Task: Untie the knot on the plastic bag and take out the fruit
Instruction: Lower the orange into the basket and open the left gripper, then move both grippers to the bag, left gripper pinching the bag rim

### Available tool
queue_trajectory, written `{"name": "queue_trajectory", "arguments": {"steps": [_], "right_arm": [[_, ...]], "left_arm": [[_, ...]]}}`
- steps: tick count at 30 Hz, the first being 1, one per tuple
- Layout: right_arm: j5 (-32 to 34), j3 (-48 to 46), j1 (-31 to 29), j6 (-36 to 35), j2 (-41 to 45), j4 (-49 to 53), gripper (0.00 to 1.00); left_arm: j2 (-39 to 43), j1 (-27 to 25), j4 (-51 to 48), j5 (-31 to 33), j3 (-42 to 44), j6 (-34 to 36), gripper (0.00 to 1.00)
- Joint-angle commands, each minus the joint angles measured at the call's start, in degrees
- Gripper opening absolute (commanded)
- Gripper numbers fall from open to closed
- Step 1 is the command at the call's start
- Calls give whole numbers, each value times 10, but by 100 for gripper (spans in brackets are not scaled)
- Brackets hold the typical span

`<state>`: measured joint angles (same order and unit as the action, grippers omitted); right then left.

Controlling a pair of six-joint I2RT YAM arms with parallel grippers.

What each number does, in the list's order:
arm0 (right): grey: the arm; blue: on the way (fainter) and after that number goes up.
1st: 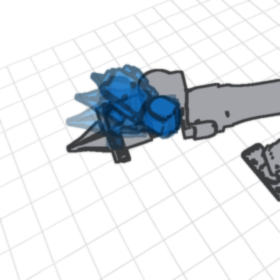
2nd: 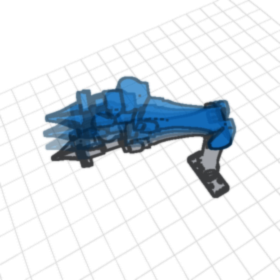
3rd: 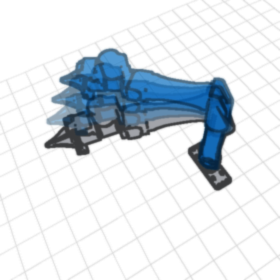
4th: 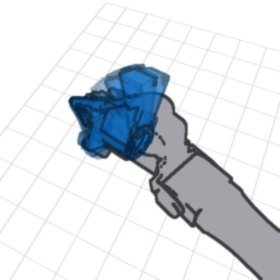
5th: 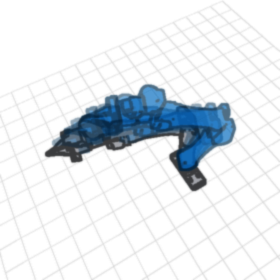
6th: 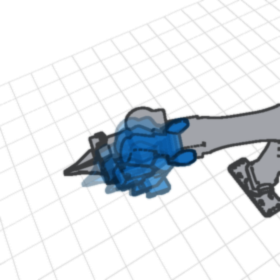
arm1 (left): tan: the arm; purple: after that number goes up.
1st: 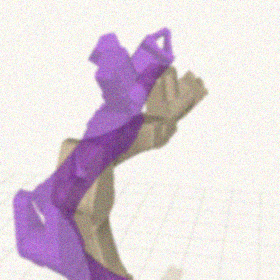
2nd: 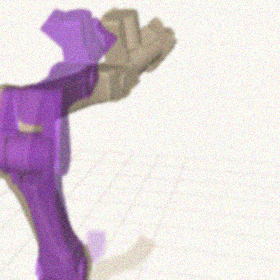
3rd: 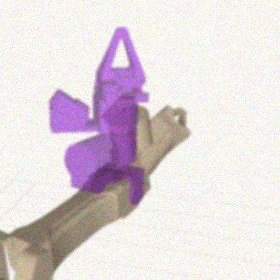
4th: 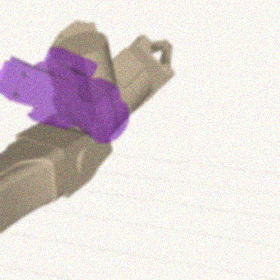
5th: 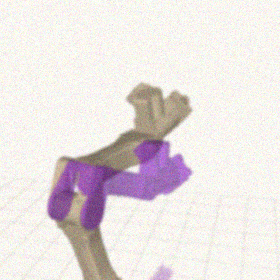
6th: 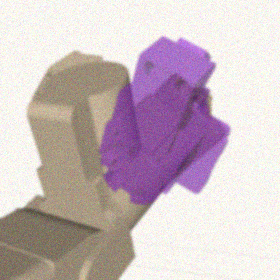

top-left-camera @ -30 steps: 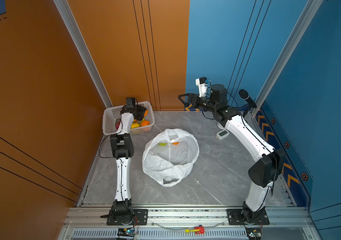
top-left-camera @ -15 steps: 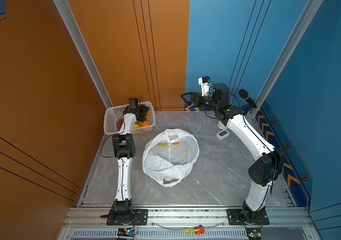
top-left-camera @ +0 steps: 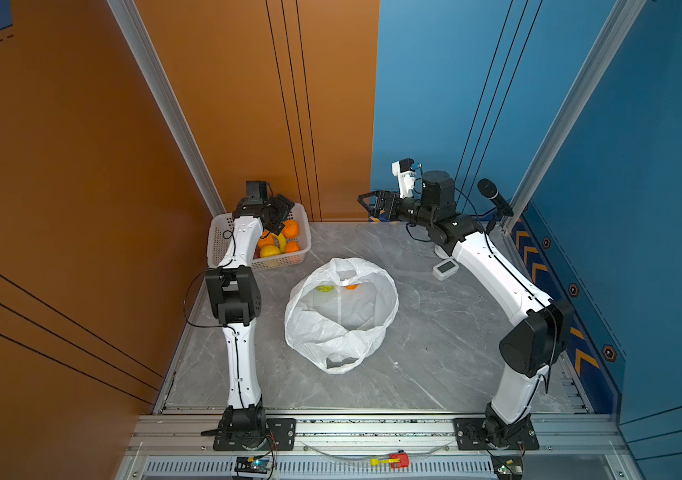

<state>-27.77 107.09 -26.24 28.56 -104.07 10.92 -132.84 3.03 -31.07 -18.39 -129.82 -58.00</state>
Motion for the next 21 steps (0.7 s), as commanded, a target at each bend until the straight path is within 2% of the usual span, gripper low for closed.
{"name": "queue_trajectory", "arguments": {"steps": [1,8,12,17,19,20,21], "right_arm": [[28,-24,-15,3,52,11,95],[88,-107,-54,4,119,21,95],[131,-155,-81,9,159,29,92],[152,-201,-111,23,200,70,85],[153,-218,-122,27,213,88,82],[157,-230,-128,29,220,96,80],[160,-238,-133,31,225,101,79]], "left_arm": [[67,-11,-6,-11,44,44,85],[207,-44,-7,-38,173,110,85],[281,-68,-31,-48,239,184,85],[372,-101,-95,-28,318,299,85],[406,-112,-106,-19,357,323,85],[428,-117,-113,-5,376,333,90],[446,-120,-118,8,394,339,90]]}}
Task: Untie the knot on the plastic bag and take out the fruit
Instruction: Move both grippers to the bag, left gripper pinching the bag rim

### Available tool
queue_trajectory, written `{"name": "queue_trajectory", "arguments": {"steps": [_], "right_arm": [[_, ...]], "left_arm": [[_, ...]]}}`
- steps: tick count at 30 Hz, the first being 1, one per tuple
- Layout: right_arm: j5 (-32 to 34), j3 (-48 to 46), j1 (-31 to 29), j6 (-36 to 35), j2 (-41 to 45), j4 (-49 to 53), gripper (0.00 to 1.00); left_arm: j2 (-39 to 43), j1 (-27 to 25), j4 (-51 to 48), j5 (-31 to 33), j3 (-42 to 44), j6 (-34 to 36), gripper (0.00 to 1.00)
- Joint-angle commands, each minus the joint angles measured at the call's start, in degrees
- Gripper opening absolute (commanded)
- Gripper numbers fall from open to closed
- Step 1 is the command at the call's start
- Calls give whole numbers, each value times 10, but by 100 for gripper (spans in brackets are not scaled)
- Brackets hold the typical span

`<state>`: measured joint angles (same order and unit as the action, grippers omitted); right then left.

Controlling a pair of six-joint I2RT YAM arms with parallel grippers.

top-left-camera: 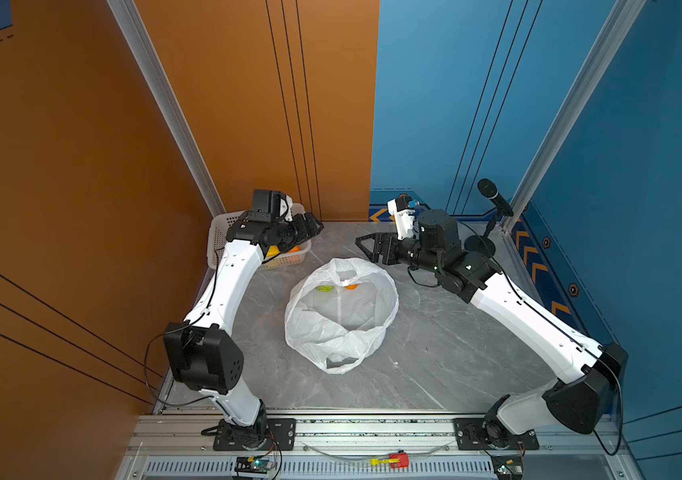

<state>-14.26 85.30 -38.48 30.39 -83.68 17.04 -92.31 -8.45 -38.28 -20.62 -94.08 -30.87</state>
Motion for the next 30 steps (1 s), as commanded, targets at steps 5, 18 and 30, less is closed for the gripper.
{"name": "queue_trajectory", "arguments": {"steps": [5,18,30], "right_arm": [[42,-66,-46,22,41,53,71],[45,-88,-91,62,-22,115,55],[22,-42,-94,65,-135,155,51]], "left_arm": [[160,-35,-69,125,125,49,88],[320,-208,-88,209,324,-98,69],[235,-250,-56,166,418,-66,76]]}}
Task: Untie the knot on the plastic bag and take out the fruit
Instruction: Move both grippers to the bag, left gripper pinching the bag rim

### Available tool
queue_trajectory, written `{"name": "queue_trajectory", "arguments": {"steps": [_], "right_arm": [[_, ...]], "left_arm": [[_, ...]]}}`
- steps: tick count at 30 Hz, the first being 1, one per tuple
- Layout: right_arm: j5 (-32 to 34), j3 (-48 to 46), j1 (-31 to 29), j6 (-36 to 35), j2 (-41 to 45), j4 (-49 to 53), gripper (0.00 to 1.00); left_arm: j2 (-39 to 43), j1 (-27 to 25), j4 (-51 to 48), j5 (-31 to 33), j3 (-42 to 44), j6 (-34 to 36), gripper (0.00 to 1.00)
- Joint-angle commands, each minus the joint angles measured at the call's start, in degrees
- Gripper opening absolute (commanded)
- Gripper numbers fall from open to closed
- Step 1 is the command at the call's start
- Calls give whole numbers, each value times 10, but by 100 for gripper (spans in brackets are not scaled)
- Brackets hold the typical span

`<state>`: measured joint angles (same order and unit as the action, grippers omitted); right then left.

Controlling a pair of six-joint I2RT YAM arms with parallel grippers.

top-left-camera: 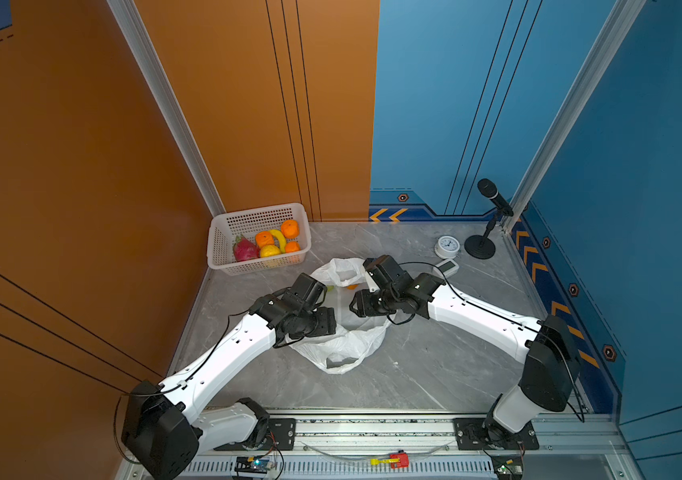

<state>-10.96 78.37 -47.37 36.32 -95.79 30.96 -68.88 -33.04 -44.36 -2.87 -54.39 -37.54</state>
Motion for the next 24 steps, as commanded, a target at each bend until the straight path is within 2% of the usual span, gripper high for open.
{"name": "queue_trajectory", "arguments": {"steps": [1,4,7,15,20,24], "right_arm": [[-14,33,-6,4,-26,17,50],[-28,59,-11,-10,-56,30,50],[-39,81,-15,-22,-83,46,50],[-61,98,-26,-59,-119,60,50],[-73,116,-35,-86,-144,67,48],[-86,135,-42,-106,-171,65,45]], "left_arm": [[1,-3,7,-20,33,0,75],[6,-3,17,-63,70,1,68],[21,-4,34,-81,114,-3,57],[53,14,94,-73,201,-29,29],[52,32,126,-76,232,-13,16],[43,40,150,-86,249,-1,9]]}}
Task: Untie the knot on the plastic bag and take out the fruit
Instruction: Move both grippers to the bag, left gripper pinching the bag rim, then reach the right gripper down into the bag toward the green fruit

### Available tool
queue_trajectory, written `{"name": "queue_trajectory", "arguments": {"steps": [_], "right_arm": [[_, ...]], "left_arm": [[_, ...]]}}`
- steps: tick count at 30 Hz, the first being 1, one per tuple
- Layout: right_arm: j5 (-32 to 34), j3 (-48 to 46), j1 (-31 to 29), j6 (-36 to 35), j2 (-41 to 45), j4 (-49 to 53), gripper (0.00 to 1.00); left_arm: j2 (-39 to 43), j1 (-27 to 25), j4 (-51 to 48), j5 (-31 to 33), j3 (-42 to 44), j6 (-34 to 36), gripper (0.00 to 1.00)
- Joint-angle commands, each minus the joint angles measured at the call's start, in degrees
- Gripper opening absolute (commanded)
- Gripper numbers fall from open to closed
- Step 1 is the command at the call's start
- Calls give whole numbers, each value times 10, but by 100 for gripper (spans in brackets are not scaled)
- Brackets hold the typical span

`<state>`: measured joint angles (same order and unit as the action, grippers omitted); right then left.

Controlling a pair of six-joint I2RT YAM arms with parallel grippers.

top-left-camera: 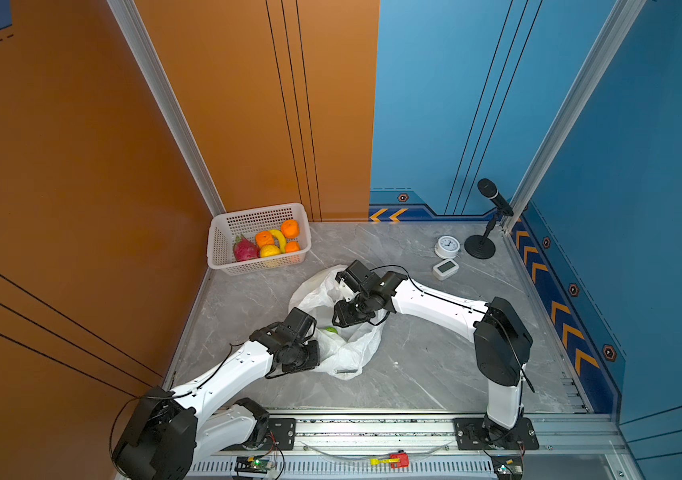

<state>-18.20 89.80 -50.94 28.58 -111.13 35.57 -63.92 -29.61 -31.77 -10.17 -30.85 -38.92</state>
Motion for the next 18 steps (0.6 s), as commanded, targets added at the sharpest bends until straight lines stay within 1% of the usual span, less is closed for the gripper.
{"name": "queue_trajectory", "arguments": {"steps": [1,7,12,14,16,18], "right_arm": [[-8,27,-8,-28,-25,18,43],[-7,45,-8,-23,-60,20,41],[10,42,-8,-33,-70,21,37],[-3,44,-9,-36,-73,19,37],[-45,47,-11,-44,-73,11,41],[-71,48,-14,-48,-92,5,49]], "left_arm": [[-8,6,27,-13,20,15,8],[-11,8,30,-14,50,24,5],[-10,9,30,-5,52,24,2],[-12,12,28,0,53,24,2],[-15,13,29,-1,53,25,1],[-16,14,31,-1,52,26,1]]}}
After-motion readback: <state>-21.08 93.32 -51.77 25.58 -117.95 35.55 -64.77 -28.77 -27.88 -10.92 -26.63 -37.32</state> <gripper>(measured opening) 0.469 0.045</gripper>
